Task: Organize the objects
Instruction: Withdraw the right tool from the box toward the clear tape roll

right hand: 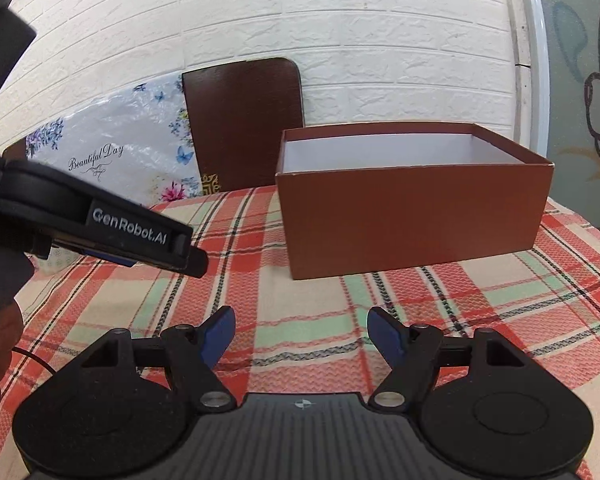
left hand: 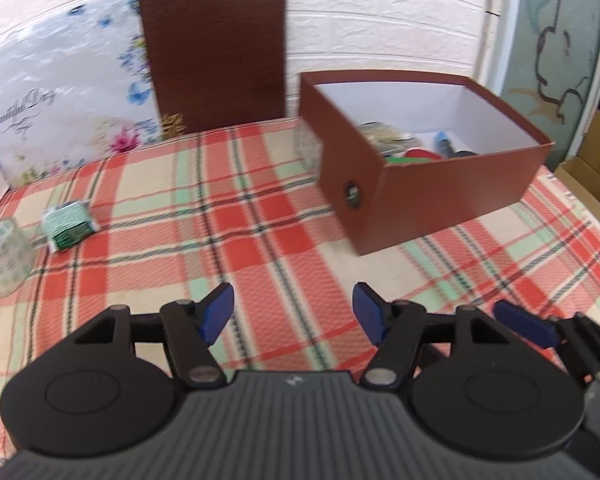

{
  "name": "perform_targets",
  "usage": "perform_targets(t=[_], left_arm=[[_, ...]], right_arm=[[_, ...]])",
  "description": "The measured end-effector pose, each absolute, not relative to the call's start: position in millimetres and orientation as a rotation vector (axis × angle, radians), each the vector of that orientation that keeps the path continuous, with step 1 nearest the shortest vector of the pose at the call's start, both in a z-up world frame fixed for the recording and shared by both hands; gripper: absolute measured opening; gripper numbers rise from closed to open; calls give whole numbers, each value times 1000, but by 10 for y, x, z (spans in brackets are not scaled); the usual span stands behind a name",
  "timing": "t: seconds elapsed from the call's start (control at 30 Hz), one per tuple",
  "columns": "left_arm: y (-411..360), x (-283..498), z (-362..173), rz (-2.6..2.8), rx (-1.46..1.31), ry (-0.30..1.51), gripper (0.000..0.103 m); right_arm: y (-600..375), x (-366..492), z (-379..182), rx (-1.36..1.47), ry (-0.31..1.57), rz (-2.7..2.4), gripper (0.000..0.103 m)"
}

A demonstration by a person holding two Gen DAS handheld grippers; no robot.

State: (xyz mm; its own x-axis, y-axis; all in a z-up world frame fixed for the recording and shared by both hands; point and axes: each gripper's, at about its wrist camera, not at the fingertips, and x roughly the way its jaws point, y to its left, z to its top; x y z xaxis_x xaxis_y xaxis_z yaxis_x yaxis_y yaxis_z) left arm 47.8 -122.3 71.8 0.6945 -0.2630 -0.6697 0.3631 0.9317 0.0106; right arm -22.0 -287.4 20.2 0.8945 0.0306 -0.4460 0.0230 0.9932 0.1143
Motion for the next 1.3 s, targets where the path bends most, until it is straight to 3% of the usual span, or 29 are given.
perform_targets(t=[0.73, 1.0, 1.07, 1.17, 1.3], left_arm=[[-55, 811, 267, -106, 72, 742, 72], [1220, 936, 33, 183, 147, 664, 84], [1683, 961, -39, 316, 110, 634, 90], [2357, 932, -34, 351, -234, 601, 92], [2450, 849, -27, 351, -305, 518, 93]], right_arm=[[-2091, -26, 75, -51, 585, 152, 72], [-1450, 131, 9, -207, 602, 339, 72], [-1240, 219, 19, -240, 591, 397, 72], [-867, 448, 63, -286, 565, 484, 69], [-293, 839, 252, -300, 467, 563, 70]])
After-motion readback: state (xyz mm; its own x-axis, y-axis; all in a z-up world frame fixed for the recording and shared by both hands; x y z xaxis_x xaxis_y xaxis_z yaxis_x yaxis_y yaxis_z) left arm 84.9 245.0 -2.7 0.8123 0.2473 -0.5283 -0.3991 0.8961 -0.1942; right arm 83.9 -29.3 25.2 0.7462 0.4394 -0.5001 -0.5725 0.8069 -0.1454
